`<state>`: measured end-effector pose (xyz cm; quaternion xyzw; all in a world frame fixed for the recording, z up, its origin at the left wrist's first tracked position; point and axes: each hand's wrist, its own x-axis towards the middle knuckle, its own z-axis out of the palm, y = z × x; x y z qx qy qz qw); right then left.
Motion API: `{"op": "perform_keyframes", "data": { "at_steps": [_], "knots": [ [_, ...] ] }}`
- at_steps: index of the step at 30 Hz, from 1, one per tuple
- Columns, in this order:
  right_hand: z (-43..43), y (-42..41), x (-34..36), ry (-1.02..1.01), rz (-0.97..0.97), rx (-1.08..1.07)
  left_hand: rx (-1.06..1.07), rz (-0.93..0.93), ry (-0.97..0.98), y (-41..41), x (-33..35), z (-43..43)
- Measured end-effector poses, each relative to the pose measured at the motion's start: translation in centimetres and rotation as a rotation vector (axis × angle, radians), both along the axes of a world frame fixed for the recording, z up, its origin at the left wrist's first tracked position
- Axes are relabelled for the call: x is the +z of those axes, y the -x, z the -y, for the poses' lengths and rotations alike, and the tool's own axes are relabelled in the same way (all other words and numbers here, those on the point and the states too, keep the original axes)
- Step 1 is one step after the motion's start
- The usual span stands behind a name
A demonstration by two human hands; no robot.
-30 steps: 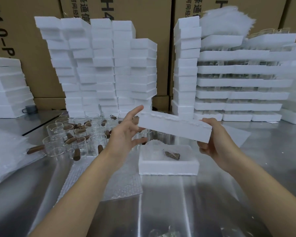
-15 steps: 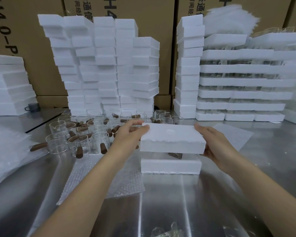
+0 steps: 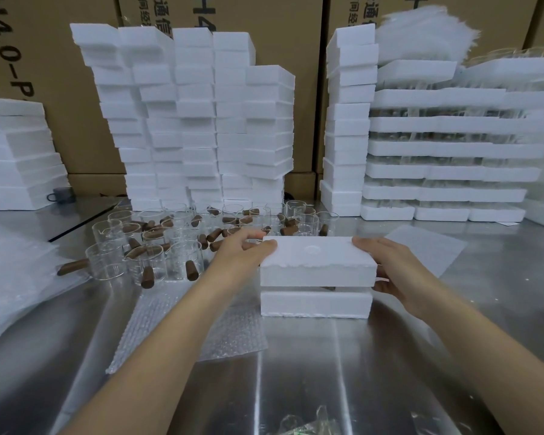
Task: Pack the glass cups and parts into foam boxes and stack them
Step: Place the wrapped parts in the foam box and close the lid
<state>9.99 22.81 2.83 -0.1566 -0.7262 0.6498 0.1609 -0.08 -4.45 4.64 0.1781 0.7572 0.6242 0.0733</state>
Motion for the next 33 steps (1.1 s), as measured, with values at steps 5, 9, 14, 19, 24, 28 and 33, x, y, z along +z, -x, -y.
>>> {"op": "perform_keyframes", "data": {
  "at_steps": [5, 9, 14, 19, 24, 28, 33],
  "knots": [
    [0.02, -0.04, -0.02, -0.008, 0.010, 0.025, -0.014, -0.004, 0.012, 0.25, -0.13, 0.09],
    [0.07, -0.21, -0.09, -0.045, 0.009, 0.060, -0.030, -0.012, 0.042, 0.24, -0.19, 0.07],
    [0.12, -0.52, -0.03, -0.079, 0.016, 0.095, -0.034, -0.016, 0.051, 0.28, -0.36, 0.21],
    [0.30, -0.43, -0.28, -0.132, 0.028, 0.058, -0.034, -0.055, 0.109, 0.27, -0.40, 0.21],
    [0.44, -0.22, -0.42, -0.135, 0.023, 0.037, -0.033, -0.077, 0.170, 0.18, -0.35, 0.22],
    [0.57, -0.22, -0.53, -0.098, 0.014, 0.046, -0.036, -0.070, 0.179, 0.13, -0.27, 0.20],
    [0.45, -0.25, -0.76, -0.093, 0.024, 0.063, -0.031, -0.049, 0.198, 0.02, -0.48, 0.24]
  ]
}}
